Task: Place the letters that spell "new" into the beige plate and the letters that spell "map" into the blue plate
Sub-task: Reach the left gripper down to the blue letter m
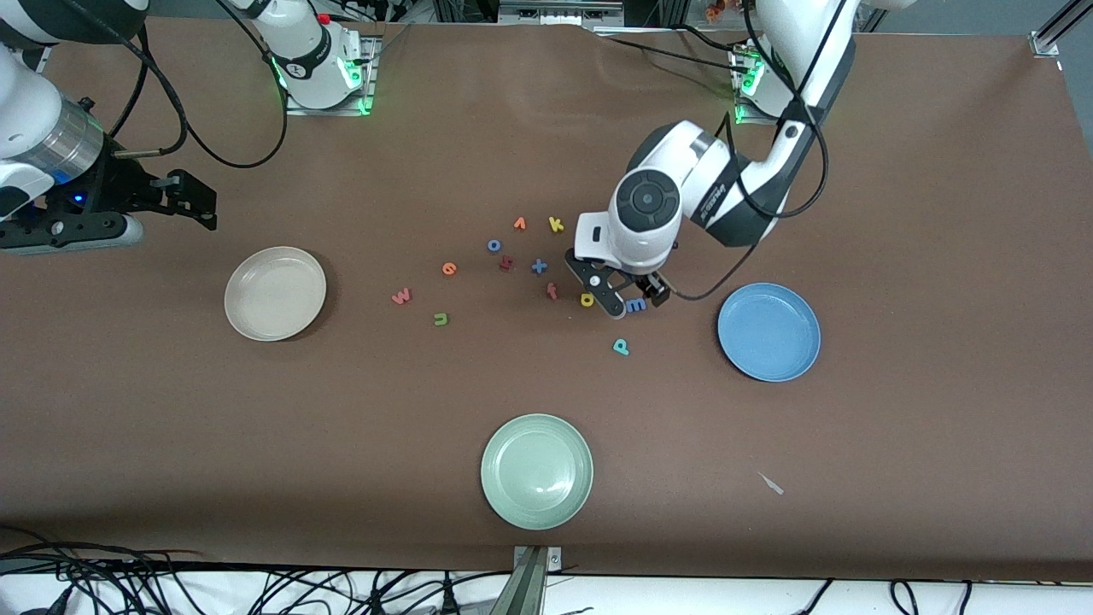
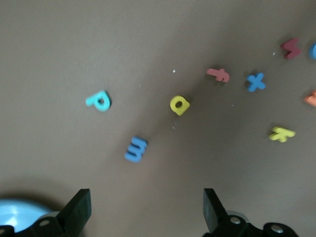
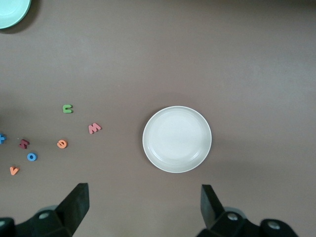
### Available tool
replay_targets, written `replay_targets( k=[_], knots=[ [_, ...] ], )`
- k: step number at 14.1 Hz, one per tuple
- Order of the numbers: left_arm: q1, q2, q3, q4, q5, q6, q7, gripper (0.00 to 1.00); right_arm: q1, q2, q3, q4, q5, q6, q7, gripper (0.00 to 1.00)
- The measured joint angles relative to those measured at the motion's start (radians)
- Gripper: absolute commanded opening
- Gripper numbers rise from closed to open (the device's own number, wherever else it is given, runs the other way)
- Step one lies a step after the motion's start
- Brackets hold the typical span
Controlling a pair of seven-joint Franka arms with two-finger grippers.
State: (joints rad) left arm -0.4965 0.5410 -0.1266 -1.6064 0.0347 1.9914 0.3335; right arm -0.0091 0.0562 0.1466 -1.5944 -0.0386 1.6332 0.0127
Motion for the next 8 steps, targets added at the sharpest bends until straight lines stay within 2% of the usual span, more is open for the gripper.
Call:
replay_targets(
  k=[8],
  knots=[
    [-0.002, 0.146, 0.006, -0.003, 0.065, 0.126, 0.284, 1.0, 0.001, 0.002, 0.002, -0.003, 0.0, 0.002, 0.0, 1.0]
  ],
)
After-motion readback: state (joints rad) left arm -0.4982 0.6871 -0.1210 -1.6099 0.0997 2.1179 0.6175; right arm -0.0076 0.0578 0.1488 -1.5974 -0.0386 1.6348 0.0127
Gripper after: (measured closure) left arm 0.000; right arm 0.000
